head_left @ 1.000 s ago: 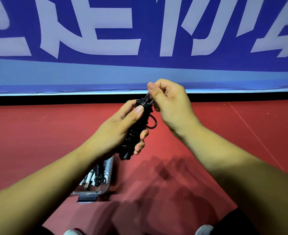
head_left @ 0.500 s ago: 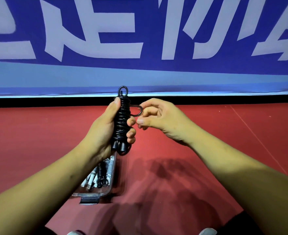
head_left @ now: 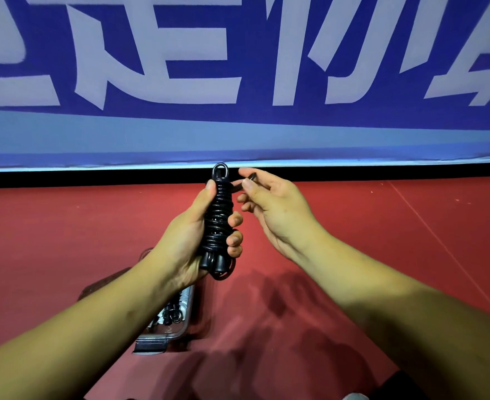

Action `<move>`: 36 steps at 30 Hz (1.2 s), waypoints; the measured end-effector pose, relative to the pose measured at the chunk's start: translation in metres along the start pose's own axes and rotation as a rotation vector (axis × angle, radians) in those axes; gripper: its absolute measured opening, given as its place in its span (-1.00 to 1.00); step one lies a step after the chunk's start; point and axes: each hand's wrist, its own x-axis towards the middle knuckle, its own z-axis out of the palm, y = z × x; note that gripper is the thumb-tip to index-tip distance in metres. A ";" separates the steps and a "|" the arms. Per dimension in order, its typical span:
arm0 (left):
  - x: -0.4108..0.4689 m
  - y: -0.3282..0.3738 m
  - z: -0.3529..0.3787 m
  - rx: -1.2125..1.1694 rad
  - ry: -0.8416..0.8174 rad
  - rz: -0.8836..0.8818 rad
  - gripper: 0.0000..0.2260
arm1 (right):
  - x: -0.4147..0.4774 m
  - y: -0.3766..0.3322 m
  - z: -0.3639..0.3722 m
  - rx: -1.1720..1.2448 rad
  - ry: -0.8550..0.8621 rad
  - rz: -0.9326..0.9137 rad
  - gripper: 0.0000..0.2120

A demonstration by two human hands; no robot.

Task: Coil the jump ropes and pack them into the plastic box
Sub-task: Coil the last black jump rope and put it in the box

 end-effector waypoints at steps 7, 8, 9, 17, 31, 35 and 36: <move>0.002 -0.002 0.002 -0.023 -0.017 0.023 -0.62 | 0.000 -0.003 0.004 -0.044 0.093 -0.150 -0.83; 0.003 -0.002 0.000 -0.002 -0.017 0.039 -0.63 | 0.000 -0.006 0.003 -0.081 0.091 -0.171 -0.86; 0.005 -0.001 -0.002 0.037 -0.013 0.057 -0.64 | 0.000 -0.008 0.002 -0.124 0.087 -0.192 -0.87; 0.003 0.000 -0.008 0.331 0.080 0.170 -0.71 | 0.005 -0.022 -0.005 -0.386 0.017 -0.228 -0.86; -0.005 -0.005 -0.001 0.605 0.162 0.226 -0.73 | 0.007 -0.033 -0.016 -0.342 -0.088 -0.037 -0.96; -0.005 -0.011 -0.002 0.674 0.165 0.229 -0.70 | 0.008 -0.040 -0.022 -0.423 -0.128 0.037 -0.95; -0.005 -0.012 -0.002 0.688 0.164 0.224 -0.70 | 0.008 -0.041 -0.024 -0.446 -0.142 0.055 -0.96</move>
